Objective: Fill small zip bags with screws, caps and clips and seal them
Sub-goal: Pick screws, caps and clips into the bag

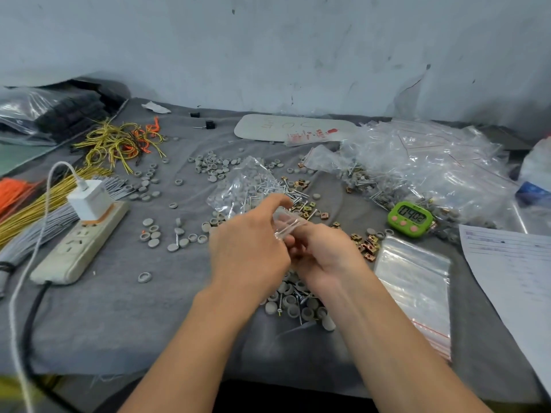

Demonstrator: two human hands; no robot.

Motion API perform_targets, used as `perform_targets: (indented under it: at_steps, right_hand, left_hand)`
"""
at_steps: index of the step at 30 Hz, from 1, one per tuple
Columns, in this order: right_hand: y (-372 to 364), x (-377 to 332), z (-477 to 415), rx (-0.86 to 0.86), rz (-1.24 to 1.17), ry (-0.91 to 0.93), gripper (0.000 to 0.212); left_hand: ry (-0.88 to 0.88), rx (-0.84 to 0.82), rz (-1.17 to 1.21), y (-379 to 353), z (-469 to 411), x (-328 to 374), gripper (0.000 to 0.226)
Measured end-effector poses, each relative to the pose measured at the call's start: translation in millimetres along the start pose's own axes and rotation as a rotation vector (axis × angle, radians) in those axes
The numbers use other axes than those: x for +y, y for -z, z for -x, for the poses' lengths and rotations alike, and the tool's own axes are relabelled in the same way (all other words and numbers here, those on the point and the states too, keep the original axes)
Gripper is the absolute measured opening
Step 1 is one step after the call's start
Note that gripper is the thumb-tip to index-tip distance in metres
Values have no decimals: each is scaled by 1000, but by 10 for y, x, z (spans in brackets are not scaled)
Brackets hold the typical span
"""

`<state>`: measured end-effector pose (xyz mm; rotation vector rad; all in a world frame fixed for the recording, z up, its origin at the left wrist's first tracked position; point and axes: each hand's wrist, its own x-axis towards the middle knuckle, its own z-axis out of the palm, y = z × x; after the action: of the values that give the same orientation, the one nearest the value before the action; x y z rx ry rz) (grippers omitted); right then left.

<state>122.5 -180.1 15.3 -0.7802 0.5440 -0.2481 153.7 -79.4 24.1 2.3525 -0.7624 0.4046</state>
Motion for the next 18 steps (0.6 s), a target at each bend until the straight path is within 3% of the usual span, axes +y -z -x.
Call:
perform_targets:
  at_steps: [3, 7, 10, 14, 16, 18]
  right_hand:
    - [6, -5, 5, -23, -77, 8, 38]
    - [40, -32, 22, -71, -111, 82, 25]
    - [51, 19, 22, -50, 69, 144, 35]
    - [32, 46, -32, -10, 417, 165, 37]
    - [49, 19, -29, -47, 557, 191, 28]
    - [75, 3, -24, -136, 546, 193, 26]
  left_hand:
    - [-37, 47, -78, -35, 11, 83, 63]
    - [-98, 144, -102, -41, 52, 141, 58]
    - [-164, 183, -100, -47, 62, 109, 52]
    - [-228, 82, -11, 5, 30, -35, 57]
    - [-253, 6, -69, 56, 31, -146, 73]
    - [-292, -92, -153, 102, 34, -240, 90]
